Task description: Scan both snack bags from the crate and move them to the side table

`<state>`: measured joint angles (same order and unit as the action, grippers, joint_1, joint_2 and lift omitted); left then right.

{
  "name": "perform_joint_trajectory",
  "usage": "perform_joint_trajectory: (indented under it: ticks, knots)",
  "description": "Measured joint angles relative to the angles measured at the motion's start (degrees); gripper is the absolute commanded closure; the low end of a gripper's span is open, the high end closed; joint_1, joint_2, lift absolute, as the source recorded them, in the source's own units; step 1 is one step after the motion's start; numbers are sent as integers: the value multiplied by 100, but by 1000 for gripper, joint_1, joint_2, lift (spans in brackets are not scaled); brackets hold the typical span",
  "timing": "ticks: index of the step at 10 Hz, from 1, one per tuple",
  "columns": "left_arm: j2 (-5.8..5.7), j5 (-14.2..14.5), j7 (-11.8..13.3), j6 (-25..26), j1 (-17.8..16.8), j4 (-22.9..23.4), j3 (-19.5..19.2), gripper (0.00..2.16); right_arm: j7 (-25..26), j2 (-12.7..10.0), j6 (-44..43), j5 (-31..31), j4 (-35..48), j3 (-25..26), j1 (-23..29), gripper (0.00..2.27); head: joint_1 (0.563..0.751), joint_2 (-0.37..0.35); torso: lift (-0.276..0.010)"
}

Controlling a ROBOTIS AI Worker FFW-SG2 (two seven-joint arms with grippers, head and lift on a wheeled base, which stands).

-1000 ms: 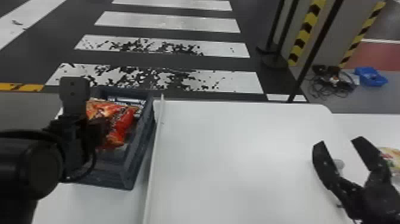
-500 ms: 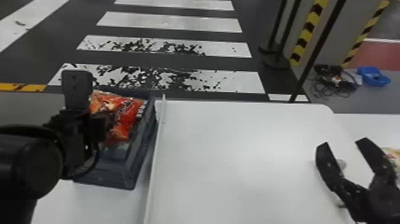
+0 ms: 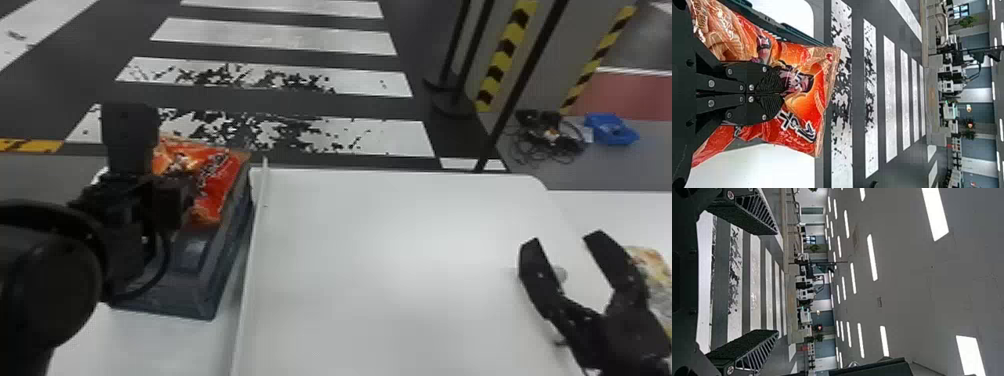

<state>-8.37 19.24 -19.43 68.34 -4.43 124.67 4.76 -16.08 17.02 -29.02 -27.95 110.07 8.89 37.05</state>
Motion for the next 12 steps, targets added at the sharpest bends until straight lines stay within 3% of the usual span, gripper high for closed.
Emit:
perform_joint_trajectory:
  ticks: [4,6,7,8,10,12]
  knots:
    - [180,-12,62,-13,-238,74,751,2148,9,-30,33,8,-68,106,-39,113,695,-222,-95]
    - [400,-148,29,-18,-412,-27,1229,2148,9,-32,41,9,-90,174,-79,113,695,-276,-95]
    - [602,-224,32,-32,-495,-156,1419,2148,9,-32,46,9,-91,182,-100,113,695,-308,-95]
    - [757,-341,46,-97,-566,-381,1634,2148,9,-32,50,9,-91,183,-114,113,695,-334,-95]
    - [799,-534,-36,-630,-626,-1033,2099,2148,9,-32,99,20,-111,188,-154,113,695,-350,-95]
    - [801,-508,-8,-1450,-629,-1828,2415,2148,9,-32,221,49,-138,200,-211,113,695,-350,-95]
